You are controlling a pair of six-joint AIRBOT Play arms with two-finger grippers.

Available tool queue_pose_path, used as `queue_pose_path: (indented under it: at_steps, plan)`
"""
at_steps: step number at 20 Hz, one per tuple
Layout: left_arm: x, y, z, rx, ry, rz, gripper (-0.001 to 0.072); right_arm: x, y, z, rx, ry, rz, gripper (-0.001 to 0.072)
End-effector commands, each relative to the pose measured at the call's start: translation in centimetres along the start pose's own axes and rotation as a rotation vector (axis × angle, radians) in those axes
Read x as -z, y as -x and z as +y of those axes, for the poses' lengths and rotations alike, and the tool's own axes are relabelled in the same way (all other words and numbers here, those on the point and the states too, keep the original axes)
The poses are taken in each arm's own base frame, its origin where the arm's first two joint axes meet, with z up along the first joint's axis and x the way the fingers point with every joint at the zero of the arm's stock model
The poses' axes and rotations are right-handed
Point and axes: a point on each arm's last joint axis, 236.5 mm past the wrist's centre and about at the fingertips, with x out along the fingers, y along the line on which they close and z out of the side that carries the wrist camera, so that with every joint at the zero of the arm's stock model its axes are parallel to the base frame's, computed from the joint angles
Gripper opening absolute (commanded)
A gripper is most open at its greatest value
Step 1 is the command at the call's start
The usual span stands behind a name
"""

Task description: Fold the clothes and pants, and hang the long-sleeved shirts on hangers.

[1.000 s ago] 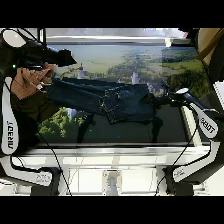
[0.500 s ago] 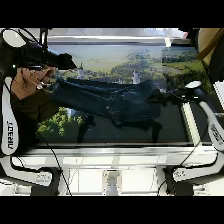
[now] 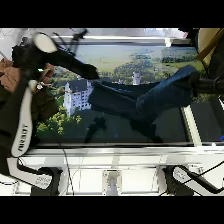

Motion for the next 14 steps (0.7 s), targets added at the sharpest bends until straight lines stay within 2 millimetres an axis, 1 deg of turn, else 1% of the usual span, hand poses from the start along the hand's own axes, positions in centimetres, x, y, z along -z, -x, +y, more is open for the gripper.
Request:
queue_pose_path:
  at_steps: [1, 2, 4, 5, 6, 7, 8, 10, 11, 12, 14]
  plan:
    - [-0.1, -8.2, -4.0, 0.043, -0.075, 0.024, 0.0011, -3.1, -0.1, 4.0, -0.071, -0.044, -0.156, 0.0055]
    - [0.3, -10.7, -4.7, 0.053, -0.082, 0.034, 0.0011, -2.6, -1.0, 3.8, -0.046, -0.033, -0.14, 0.0055]
    - [1.4, -14.9, -5.5, 0.065, -0.085, 0.061, 0.0011, -1.3, -2.5, 2.2, 0.064, 0.028, -0.1, 0.0055]
    - [2.2, -16.4, -5.6, 0.07, -0.08, 0.085, 0.0011, -0.8, -2.9, 1.3, 0.116, 0.057, -0.082, 0.0055]
    - [2.9, -17.4, -5.6, 0.074, -0.075, 0.107, 0.0011, -0.6, -2.8, 0.8, 0.145, 0.074, -0.072, 0.0055]
    - [3.2, -18.0, -5.4, 0.074, -0.066, 0.115, 0.0011, -1.0, -2.4, 0.3, 0.174, 0.09, -0.08, 0.0055]
    - [3.0, -18.3, -5.1, 0.068, -0.051, 0.105, 0.0011, -1.8, -1.5, -0.2, 0.205, 0.108, -0.102, 0.0055]
    - [1.4, -18.4, -4.4, 0.048, -0.025, 0.037, 0.0011, -3.3, 0.3, -0.8, 0.261, 0.142, -0.138, 0.0055]
    - [0.5, -18.4, -4.4, 0.049, -0.017, -0.002, 0.0011, -3.4, 1.0, -1.1, 0.291, 0.156, -0.129, 0.0054]
    - [-0.5, -18.5, -4.8, 0.06, -0.004, -0.045, 0.0012, -3.0, 1.5, -1.5, 0.319, 0.167, -0.106, 0.0054]
    - [-1.9, -19.1, -5.9, 0.092, 0.027, -0.107, 0.0012, -1.5, 2.2, -3.0, 0.395, 0.185, -0.027, 0.0054]
